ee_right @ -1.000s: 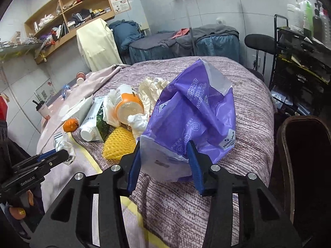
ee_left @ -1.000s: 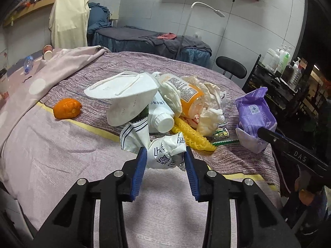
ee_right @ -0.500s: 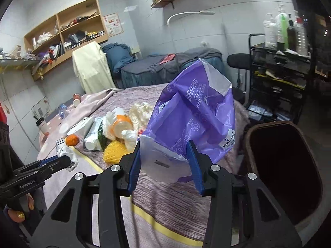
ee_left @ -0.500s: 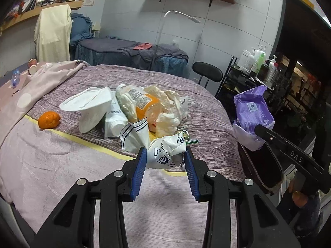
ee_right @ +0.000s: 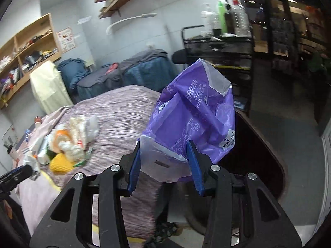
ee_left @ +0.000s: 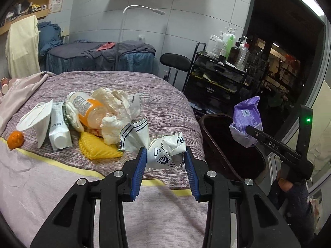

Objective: Collect trash
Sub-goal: 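Carry the white wrapper and purple bag over the brown bin, right tool releasing the bag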

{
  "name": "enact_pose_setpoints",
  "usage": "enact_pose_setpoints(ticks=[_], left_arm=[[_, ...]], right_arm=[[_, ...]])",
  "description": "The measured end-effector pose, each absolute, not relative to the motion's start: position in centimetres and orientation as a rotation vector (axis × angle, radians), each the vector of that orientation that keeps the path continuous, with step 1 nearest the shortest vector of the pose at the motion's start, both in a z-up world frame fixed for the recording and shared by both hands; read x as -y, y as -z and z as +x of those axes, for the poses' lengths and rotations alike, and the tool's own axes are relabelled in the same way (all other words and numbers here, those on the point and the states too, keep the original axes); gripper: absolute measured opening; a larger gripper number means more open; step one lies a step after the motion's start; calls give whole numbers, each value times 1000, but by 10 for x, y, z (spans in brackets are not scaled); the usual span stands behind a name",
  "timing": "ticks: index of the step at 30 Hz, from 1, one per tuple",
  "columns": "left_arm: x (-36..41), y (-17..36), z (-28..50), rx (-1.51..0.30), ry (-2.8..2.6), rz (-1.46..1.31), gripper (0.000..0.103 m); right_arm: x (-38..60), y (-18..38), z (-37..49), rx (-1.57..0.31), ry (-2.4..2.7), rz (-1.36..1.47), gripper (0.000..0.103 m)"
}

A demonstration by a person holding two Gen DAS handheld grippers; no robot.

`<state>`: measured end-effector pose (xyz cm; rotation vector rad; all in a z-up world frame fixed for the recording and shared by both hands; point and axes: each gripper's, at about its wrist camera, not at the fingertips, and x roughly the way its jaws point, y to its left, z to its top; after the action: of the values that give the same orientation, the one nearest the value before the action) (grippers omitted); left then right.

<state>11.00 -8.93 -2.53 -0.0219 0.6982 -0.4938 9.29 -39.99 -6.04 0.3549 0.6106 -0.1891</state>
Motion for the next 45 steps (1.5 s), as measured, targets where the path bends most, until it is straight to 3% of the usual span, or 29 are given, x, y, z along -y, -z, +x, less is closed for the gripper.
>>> enact_pose_setpoints(ticks=[11, 17, 21, 33, 45], left_arm=[[143, 28, 115, -716, 591, 54, 37], [162, 31, 118, -736, 622, 76, 37], [170, 33, 121, -754, 637, 80, 37], [216, 34, 138, -811, 729, 101, 37], [279, 51, 159, -903, 808, 150, 37]], right_arm=[[463, 119, 109, -731, 326, 466, 45], [468, 131, 110, -746, 342, 486, 72], [467, 127, 105, -724, 349, 478, 77], [471, 84, 73, -579, 431, 467, 82], [501, 75, 46, -536, 528, 500, 83]])
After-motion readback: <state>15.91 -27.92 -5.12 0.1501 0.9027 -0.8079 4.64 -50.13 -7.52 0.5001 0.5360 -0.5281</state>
